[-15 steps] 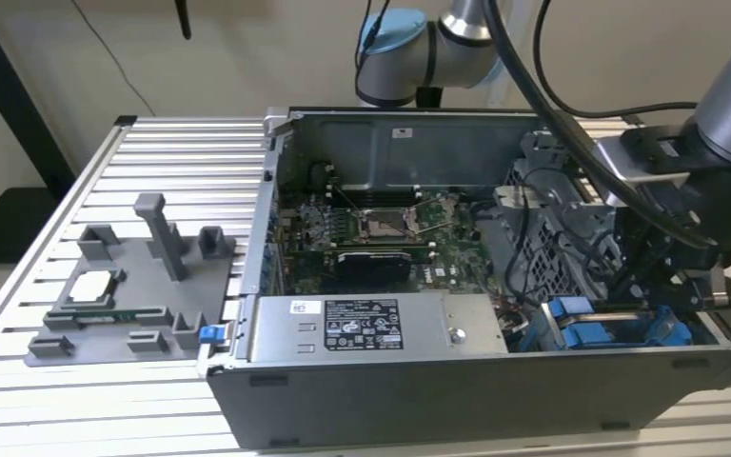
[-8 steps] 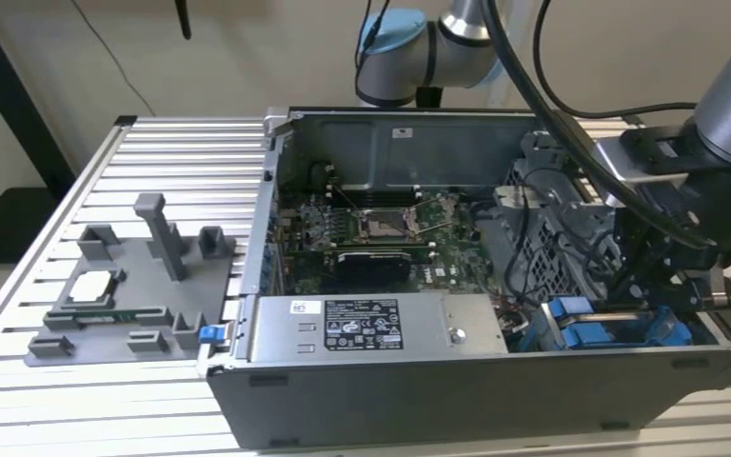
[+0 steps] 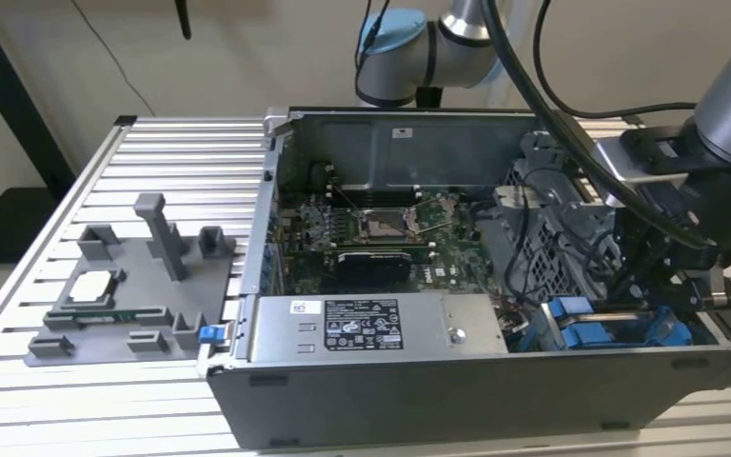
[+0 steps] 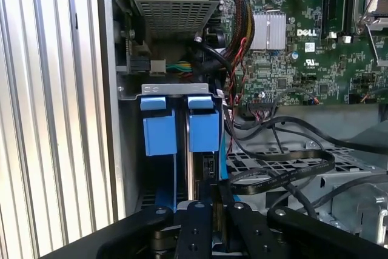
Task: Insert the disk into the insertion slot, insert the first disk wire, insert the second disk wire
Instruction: 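Insert the second disk wire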
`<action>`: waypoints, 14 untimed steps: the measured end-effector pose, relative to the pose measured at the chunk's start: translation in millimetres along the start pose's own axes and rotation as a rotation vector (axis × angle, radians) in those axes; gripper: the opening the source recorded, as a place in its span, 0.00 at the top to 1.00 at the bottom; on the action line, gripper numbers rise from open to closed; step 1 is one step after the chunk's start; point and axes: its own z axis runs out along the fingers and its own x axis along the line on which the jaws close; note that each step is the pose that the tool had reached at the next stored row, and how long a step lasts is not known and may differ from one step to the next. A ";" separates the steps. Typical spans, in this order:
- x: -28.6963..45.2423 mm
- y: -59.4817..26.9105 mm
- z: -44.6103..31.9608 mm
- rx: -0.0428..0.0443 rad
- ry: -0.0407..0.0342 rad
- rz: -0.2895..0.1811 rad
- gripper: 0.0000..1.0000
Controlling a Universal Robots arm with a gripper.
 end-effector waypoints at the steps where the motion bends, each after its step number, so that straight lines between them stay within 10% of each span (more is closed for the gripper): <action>1: 0.0 0.0 0.0 0.0000 0.0000 0.000 1.00; 14: -0.6 0.0 -0.2 0.0000 -0.0020 0.001 1.00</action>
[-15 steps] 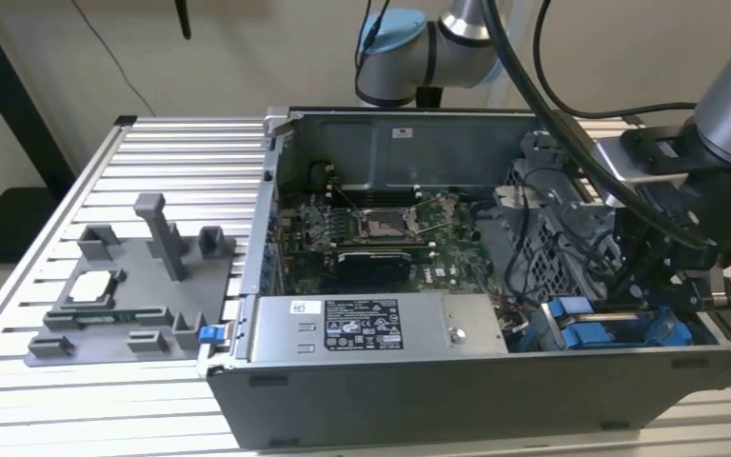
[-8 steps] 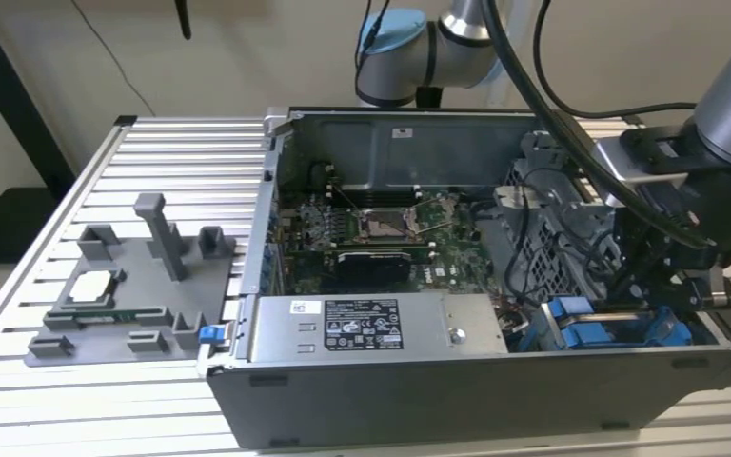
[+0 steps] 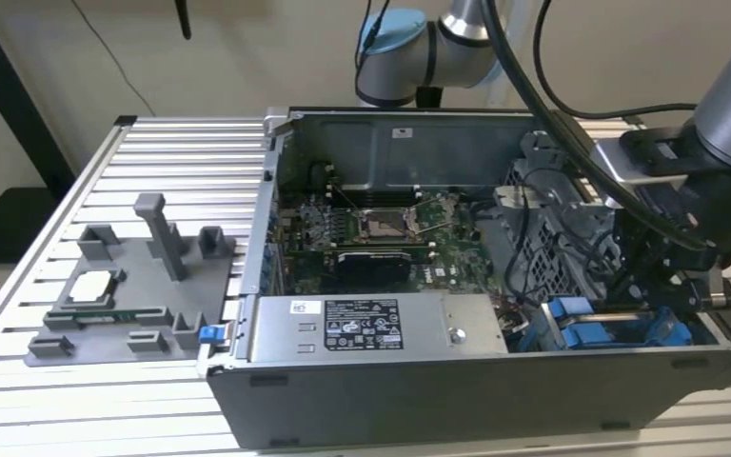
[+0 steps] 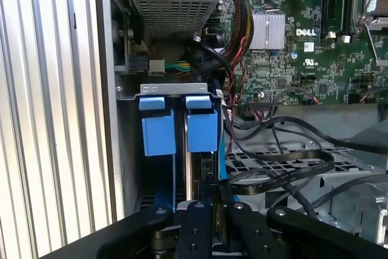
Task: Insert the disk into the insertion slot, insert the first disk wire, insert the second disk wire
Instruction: 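Insert the second disk wire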
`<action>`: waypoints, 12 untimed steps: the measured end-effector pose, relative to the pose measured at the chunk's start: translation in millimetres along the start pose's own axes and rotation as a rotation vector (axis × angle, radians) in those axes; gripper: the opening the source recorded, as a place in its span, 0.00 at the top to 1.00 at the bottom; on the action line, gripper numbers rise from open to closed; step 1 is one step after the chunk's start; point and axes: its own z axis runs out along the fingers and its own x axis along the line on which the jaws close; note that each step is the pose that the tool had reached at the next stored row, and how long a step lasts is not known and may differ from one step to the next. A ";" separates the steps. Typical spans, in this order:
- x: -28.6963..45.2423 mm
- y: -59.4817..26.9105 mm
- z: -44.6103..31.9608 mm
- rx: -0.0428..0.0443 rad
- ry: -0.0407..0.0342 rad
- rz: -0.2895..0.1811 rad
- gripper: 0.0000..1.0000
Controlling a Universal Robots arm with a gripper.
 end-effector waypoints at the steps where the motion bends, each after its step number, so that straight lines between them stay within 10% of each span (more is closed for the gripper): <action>1: 0.0 0.0 0.2 0.0000 0.0000 0.000 1.00; 6: 0.4 0.2 3.3 -0.0001 0.0002 0.000 1.00; 7: 0.4 0.2 3.6 -0.0001 -0.0001 0.000 0.00; 12: -0.3 -0.2 -2.4 0.0000 -0.0019 0.002 0.00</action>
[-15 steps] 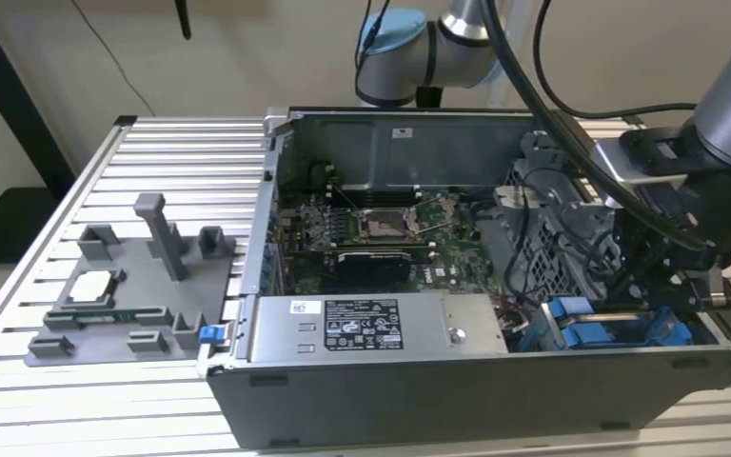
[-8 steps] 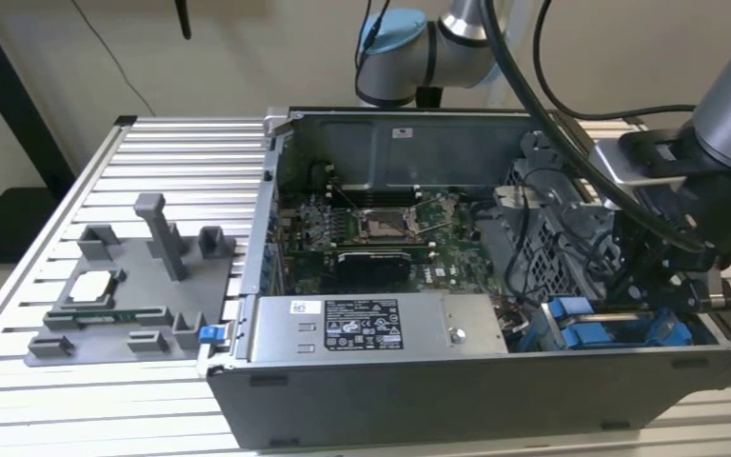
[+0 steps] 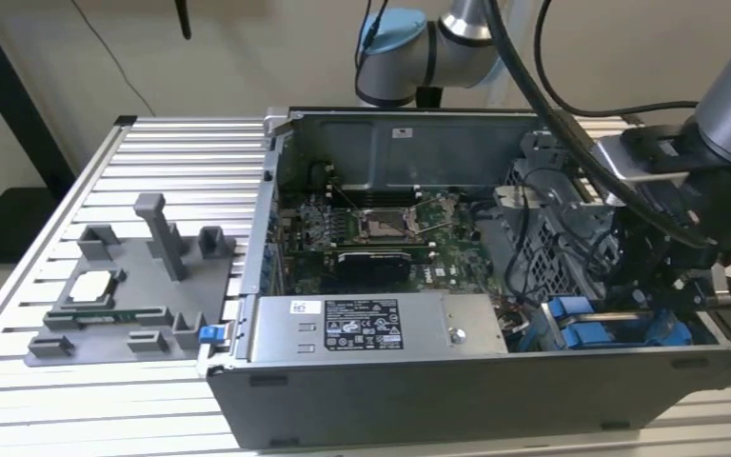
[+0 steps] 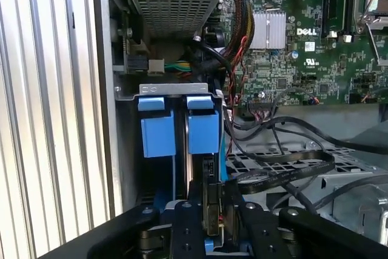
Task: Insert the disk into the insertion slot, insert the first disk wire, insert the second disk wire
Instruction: 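Insert the second disk wire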
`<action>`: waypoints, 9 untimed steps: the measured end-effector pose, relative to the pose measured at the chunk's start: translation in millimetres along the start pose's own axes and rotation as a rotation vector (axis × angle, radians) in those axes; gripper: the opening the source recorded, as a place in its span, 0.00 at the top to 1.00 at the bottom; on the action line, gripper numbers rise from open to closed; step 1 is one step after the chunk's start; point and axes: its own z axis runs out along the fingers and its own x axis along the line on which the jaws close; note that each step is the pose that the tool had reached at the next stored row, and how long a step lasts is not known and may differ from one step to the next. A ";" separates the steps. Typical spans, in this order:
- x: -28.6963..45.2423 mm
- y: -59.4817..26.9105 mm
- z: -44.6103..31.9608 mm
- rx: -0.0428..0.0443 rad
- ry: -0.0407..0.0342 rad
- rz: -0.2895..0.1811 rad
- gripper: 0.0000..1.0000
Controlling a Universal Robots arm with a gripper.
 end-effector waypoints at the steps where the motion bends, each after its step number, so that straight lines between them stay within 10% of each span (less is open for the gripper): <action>1: -0.4 -0.3 -3.8 0.0000 0.0002 0.001 0.00; 9: -4.3 -2.3 -36.6 0.0008 0.0008 0.008 0.00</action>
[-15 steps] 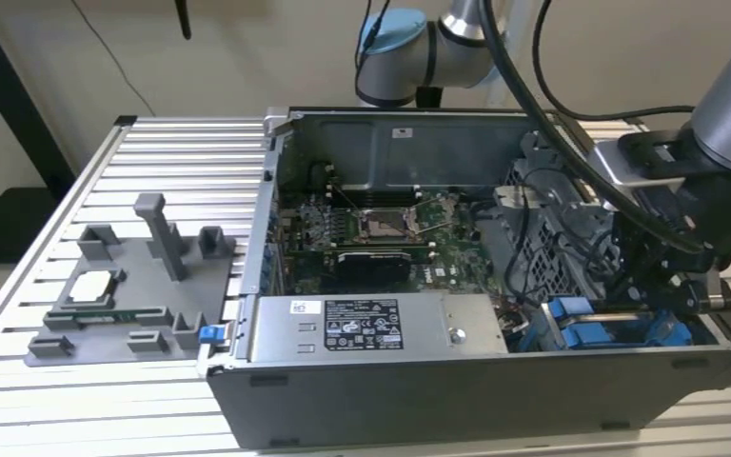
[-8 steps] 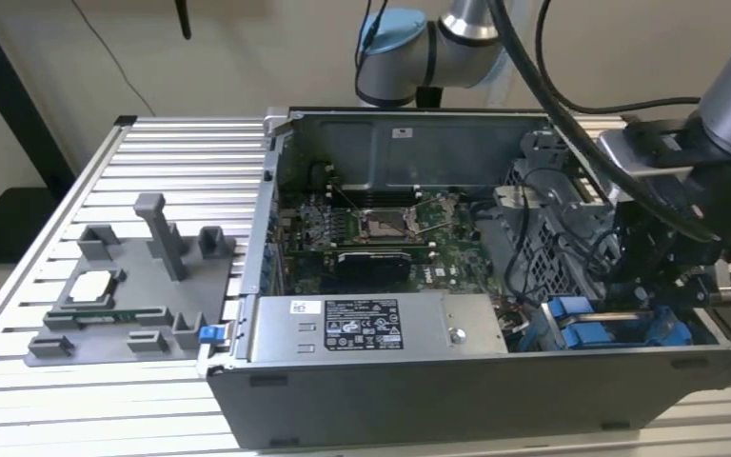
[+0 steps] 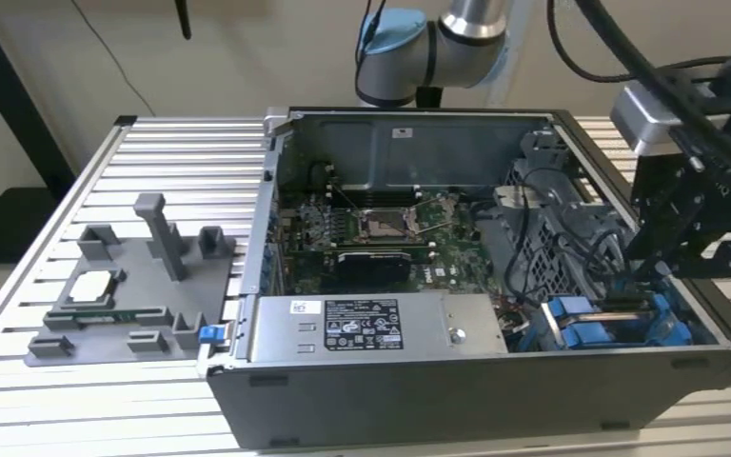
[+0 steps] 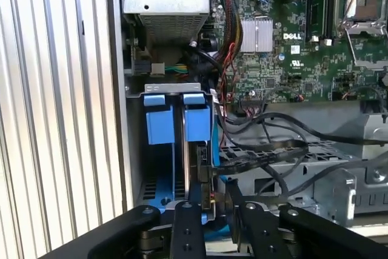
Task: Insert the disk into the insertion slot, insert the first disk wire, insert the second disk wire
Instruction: 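Insert the second disk wire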
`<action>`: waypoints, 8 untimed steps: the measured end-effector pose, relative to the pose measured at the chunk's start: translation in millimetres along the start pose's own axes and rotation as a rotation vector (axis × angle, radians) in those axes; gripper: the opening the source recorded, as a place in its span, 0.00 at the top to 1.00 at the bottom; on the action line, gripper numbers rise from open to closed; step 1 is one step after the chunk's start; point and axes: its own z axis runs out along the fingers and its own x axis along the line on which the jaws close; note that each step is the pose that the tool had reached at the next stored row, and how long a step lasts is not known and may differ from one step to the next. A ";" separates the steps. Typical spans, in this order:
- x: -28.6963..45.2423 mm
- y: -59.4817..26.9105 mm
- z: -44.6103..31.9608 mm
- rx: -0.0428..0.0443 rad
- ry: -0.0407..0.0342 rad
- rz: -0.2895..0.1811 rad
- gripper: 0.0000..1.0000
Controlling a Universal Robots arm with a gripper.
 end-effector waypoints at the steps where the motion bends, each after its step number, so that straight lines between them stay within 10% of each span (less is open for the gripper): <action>1: -0.5 -0.3 -4.4 0.0001 0.0000 0.001 0.00; 8: -3.2 -1.3 -27.4 0.0009 0.0004 0.007 0.00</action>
